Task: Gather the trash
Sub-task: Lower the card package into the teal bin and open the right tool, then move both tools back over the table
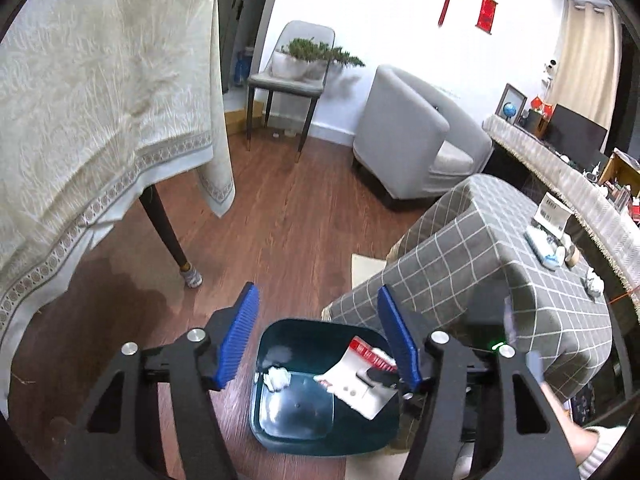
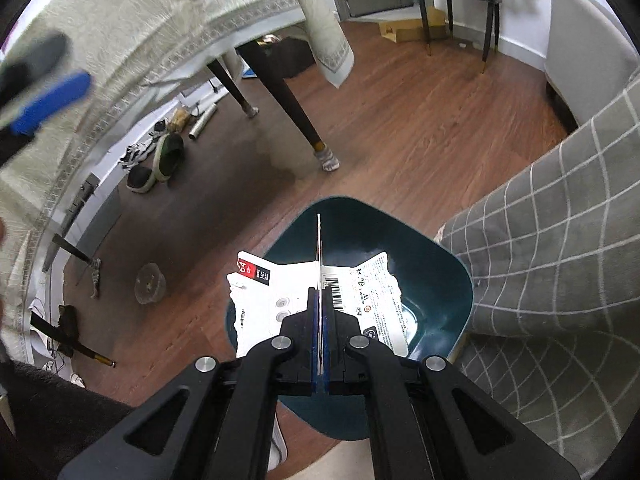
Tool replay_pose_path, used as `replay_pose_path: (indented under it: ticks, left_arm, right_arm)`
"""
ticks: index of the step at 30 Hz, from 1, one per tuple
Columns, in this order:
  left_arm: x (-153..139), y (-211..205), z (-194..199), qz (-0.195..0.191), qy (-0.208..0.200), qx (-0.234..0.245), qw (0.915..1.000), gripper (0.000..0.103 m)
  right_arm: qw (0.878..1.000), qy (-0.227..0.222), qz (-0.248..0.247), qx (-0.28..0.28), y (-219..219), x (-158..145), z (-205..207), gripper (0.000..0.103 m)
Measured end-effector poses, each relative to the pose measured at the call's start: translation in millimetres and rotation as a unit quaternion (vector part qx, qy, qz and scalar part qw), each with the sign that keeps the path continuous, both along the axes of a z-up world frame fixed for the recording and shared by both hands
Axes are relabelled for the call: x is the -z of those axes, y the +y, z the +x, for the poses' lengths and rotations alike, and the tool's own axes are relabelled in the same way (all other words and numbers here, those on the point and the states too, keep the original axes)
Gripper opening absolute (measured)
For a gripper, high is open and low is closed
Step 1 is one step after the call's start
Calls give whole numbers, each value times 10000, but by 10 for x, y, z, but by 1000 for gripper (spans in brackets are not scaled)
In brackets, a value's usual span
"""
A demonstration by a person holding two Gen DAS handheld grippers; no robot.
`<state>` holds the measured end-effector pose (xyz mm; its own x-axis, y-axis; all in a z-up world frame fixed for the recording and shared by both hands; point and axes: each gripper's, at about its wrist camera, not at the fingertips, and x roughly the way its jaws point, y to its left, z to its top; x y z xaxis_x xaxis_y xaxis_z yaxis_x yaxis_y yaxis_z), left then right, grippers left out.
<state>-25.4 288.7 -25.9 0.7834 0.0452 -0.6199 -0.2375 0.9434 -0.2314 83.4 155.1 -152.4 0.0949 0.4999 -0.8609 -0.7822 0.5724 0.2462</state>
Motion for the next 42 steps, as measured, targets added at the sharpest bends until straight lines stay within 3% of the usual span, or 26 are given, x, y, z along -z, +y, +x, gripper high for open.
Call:
replay_pose_path:
  ticks: [7, 14, 19, 24, 30, 32, 34, 38, 40, 42]
  left_arm:
    - [-132, -89, -18, 22, -341, 180, 9993, 57]
    - [-213, -160, -6, 91, -487, 235, 9985, 54]
    - [-275, -150, -7, 111, -566, 159, 9982, 53]
    - [-385, -251, 35, 336, -637, 144, 9973, 53]
    - [-507, -342, 74, 366, -775, 89, 9963, 60]
    - [-534, -398, 98, 420, -810, 120, 9958, 61]
    - [-548, -446, 124, 479, -830, 157, 9953, 63]
    - [-560, -525, 203, 473, -837, 208, 9952, 66]
    - [-576, -573, 241, 499, -849, 209, 9949, 66]
    - [-593, -622, 271, 451, -893, 232, 9947, 74]
  right_arm:
    - [9986, 67, -524, -57, 1, 366, -43, 3]
    - [9970, 0, -746, -209, -73, 438, -150, 5]
    - [9971, 1, -738, -202, -150, 411, -170, 17]
    - [9977, -153, -593, -274, -200, 239, -183, 17]
    - [9981, -563, -51, -260, -338, -260, -208, 18]
    - [9973, -683, 144, -242, -420, -422, -221, 24]
    - [9963, -783, 257, -233, -483, -539, -227, 37]
    - [9925, -1098, 489, -220, -609, -811, -227, 37]
    - [9894, -1306, 609, -177, -714, -953, -212, 43]
    - [9866, -1469, 708, -105, -821, -1045, -191, 47]
